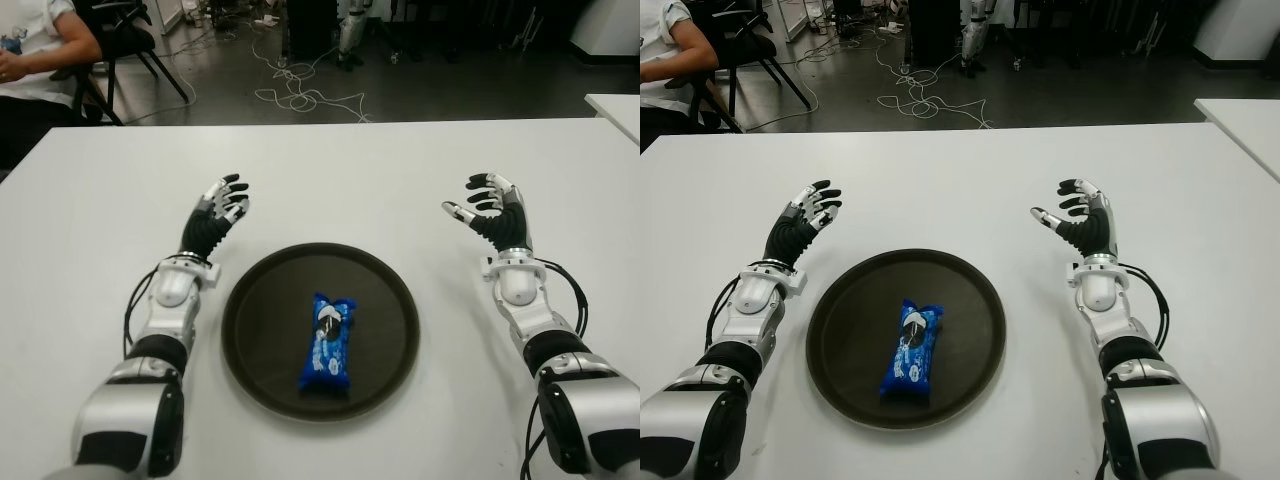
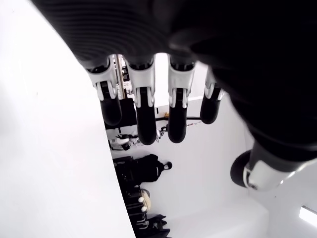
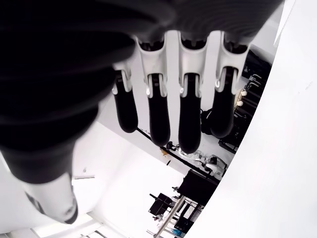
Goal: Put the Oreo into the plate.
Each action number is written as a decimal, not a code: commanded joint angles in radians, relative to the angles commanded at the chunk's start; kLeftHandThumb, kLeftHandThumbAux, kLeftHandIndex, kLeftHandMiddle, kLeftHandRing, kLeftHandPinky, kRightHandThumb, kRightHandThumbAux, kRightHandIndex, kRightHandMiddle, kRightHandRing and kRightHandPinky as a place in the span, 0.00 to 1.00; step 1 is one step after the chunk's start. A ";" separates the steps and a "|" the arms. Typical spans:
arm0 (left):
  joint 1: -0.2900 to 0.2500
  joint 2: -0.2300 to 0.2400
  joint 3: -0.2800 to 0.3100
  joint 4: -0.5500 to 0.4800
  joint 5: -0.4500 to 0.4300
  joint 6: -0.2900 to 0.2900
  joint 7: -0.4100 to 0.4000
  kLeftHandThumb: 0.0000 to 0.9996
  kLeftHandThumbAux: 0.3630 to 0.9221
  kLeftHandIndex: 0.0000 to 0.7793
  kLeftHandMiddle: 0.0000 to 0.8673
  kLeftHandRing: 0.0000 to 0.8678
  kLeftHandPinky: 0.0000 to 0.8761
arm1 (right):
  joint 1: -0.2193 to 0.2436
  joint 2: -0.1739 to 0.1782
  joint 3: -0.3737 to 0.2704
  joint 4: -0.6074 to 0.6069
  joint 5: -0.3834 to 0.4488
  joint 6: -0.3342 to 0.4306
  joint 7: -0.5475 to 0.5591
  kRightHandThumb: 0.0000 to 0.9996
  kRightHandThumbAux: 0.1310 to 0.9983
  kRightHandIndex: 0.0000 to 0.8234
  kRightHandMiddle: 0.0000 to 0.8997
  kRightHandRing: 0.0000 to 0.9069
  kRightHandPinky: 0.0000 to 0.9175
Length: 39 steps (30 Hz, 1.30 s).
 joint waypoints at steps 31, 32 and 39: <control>0.002 0.004 -0.019 -0.008 0.024 0.021 0.031 0.34 0.37 0.20 0.25 0.22 0.16 | 0.002 -0.001 0.003 -0.005 -0.009 0.007 0.000 0.15 0.66 0.44 0.45 0.46 0.45; 0.002 0.005 -0.019 -0.008 0.024 0.021 0.031 0.34 0.36 0.20 0.25 0.22 0.16 | 0.002 -0.001 0.003 -0.005 -0.009 0.007 0.000 0.16 0.66 0.44 0.45 0.46 0.45; 0.002 0.004 -0.018 -0.005 0.024 0.021 0.036 0.35 0.32 0.22 0.26 0.22 0.15 | 0.002 -0.003 0.011 -0.005 -0.024 0.009 -0.022 0.14 0.65 0.44 0.45 0.46 0.45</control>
